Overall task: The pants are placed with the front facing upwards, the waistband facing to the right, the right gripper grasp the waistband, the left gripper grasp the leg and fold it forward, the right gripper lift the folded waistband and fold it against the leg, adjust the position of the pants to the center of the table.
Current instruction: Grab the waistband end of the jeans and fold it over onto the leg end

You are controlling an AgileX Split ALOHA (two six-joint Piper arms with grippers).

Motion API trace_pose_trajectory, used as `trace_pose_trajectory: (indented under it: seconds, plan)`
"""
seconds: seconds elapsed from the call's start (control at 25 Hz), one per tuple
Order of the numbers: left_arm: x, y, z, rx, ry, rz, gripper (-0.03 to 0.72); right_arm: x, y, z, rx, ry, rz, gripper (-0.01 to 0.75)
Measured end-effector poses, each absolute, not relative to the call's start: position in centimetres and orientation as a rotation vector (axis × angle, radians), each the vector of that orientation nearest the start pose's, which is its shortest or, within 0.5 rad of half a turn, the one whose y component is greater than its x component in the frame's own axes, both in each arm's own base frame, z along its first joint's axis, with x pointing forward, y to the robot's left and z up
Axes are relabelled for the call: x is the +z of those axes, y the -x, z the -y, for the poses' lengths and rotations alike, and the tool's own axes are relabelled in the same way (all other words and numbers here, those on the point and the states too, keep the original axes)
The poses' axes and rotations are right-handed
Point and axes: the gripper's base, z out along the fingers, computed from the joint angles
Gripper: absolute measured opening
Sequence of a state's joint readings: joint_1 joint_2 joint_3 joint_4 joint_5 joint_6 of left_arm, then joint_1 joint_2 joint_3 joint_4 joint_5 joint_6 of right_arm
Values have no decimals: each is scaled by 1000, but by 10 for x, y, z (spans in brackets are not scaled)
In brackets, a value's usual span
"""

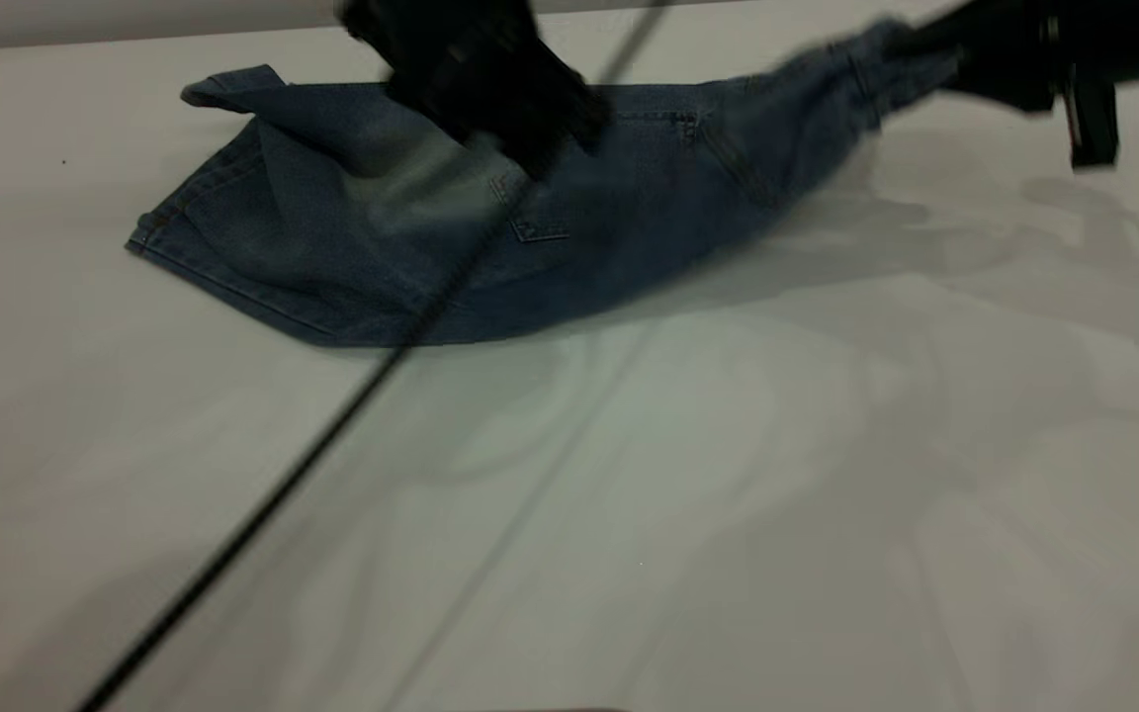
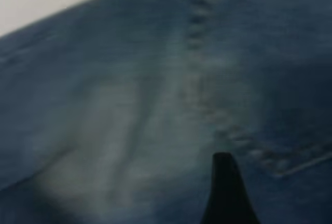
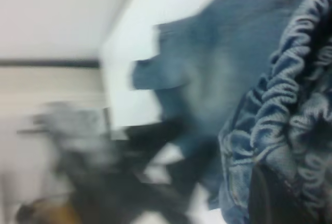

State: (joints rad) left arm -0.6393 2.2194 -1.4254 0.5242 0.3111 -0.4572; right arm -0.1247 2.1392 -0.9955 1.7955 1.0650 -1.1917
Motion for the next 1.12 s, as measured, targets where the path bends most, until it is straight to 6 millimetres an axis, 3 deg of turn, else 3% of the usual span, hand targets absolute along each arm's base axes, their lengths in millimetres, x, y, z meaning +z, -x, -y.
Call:
trace_pose_trajectory:
  seconds: [0.28, 0.4, 0.56, 0.8, 0.96, 1.12]
  plan:
    - [73, -350, 299, -154, -857, -2391, 440, 146, -373, -35, 1538, -288, -2141, 53]
    - [74, -339, 316, -211, -870, -2365, 440, 166, -368, -36, 1511, -193, -2135, 53]
    - [85, -342, 324, -207, -867, -2344, 440, 184, -363, -37, 1477, -97, -2137, 53]
    - [108, -362, 298, 7, -890, -2343, 440, 186, -360, -41, 1470, -50, -2152, 53]
    - [104, -374, 269, 149, -828, -2436, 440, 194, -360, -54, 1466, 41, -2145, 53]
    - [92, -381, 254, 212, -798, -2496, 440, 218, -360, -66, 1449, 153, -2100, 53]
